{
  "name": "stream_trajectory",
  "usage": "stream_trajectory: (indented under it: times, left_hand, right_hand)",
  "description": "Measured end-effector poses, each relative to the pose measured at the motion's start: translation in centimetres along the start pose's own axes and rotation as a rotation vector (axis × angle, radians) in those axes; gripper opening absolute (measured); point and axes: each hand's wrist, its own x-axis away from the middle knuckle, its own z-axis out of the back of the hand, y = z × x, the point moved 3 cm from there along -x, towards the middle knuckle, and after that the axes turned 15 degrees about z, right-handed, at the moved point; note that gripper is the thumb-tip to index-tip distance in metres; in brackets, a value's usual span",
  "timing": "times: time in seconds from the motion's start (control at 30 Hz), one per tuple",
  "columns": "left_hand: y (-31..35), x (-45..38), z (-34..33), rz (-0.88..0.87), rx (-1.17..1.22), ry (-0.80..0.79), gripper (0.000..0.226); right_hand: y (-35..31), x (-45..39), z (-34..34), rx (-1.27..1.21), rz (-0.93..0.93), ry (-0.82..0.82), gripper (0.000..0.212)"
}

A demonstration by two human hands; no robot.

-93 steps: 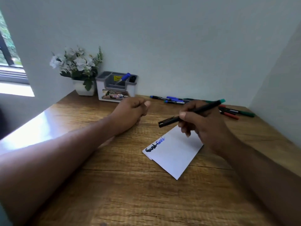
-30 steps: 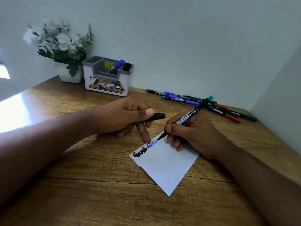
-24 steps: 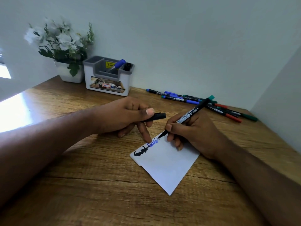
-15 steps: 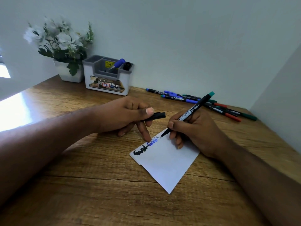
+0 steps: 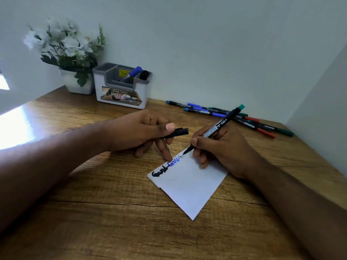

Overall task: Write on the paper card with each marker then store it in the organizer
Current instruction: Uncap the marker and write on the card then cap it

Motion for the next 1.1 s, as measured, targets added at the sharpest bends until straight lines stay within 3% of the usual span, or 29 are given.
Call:
stream_trajectory:
  times: [0.8, 0.97, 1.1]
  left_hand:
    - [-0.05, -0.05, 0.08, 0.015, -0.005, -0.018, 0.044]
    - [-0.11, -0.10, 0.13, 0.019, -0.009, -0.020, 0.046]
    - [-0.14, -0.13, 0.11, 0.024, 0.005, -0.029, 0.046]
  right_hand:
    - [0.26, 0.05, 0.28, 0.001, -0.055, 0.064, 0.010]
    - [-0.34, 0.19, -0.54, 0.089, 0.031, -0.046, 0.016]
    - [0.04, 0.18, 0.11, 0.089, -0.015, 0.065, 0.013]
